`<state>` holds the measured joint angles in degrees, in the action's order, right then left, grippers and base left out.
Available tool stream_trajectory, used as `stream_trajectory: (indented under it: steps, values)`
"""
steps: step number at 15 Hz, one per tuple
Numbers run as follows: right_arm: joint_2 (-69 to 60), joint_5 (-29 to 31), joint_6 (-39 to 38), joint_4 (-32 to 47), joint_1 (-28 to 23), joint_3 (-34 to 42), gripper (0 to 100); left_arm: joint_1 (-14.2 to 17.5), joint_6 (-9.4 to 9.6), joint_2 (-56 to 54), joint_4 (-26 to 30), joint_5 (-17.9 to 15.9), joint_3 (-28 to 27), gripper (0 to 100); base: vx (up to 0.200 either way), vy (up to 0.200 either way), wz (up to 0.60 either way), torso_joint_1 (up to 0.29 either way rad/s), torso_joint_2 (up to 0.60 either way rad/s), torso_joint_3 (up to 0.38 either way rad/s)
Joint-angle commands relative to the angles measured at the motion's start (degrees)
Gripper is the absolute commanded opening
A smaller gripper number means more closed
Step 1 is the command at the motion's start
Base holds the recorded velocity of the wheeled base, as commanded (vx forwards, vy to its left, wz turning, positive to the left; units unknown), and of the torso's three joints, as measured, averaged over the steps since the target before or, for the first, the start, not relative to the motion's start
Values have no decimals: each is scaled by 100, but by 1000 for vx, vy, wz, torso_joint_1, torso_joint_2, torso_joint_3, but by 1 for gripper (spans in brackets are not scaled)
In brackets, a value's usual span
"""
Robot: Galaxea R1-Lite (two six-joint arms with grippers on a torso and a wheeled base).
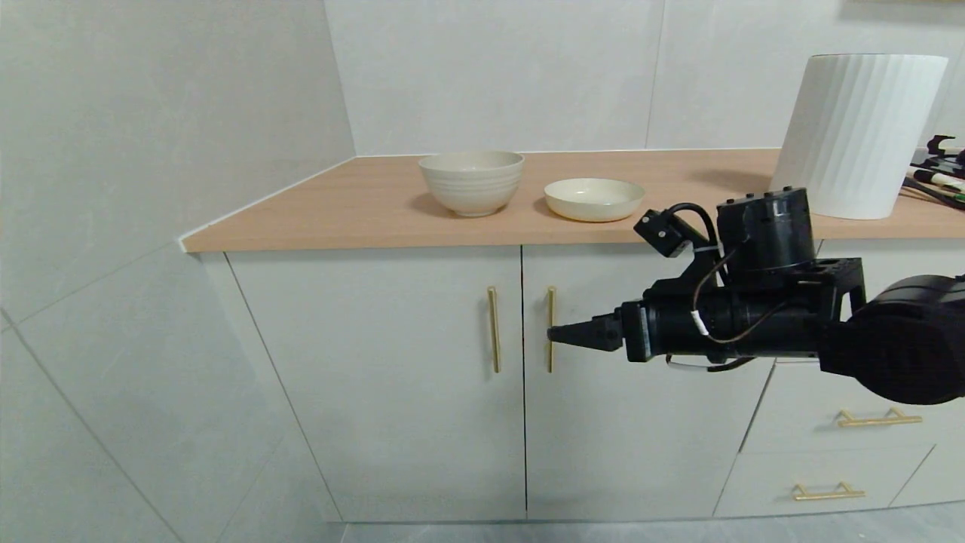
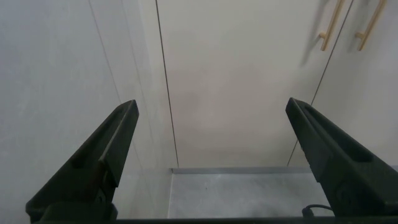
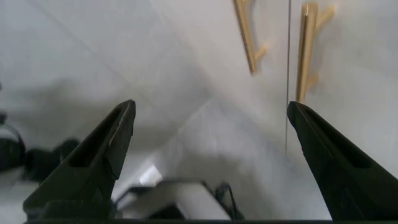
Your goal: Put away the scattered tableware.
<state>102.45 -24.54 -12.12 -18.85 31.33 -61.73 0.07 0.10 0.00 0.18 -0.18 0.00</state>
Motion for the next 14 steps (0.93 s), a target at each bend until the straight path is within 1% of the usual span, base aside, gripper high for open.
stream_trajectory:
  steps: [1,3,5,8,10,12,14]
  values:
    - [653,28,-36,-409,14,-67,100,1,8,0,-1,1,0,100,0,0,0,0,0,0]
    - [1058,397,-80,-1130,14,-23,100,1,8,0,-1,1,0,100,0,0,0,0,0,0]
    - [1242,556,-142,-1411,14,-32,100,1,8,0,-1,1,0,100,0,0,0,0,0,0]
    - [1488,582,-256,-1534,22,-128,100,1,8,0,-1,1,0,100,0,0,0,0,0,0]
    - [1673,582,-502,-1833,22,-190,100,1,8,0,-1,1,0,100,0,0,0,0,0,0]
    - [1963,626,-590,-2150,22,-243,100,1,8,0,-1,1,0,100,0,0,0,0,0,0]
    - [2174,810,-590,-2290,22,-331,100,1,8,0,-1,1,0,100,0,0,0,0,0,0]
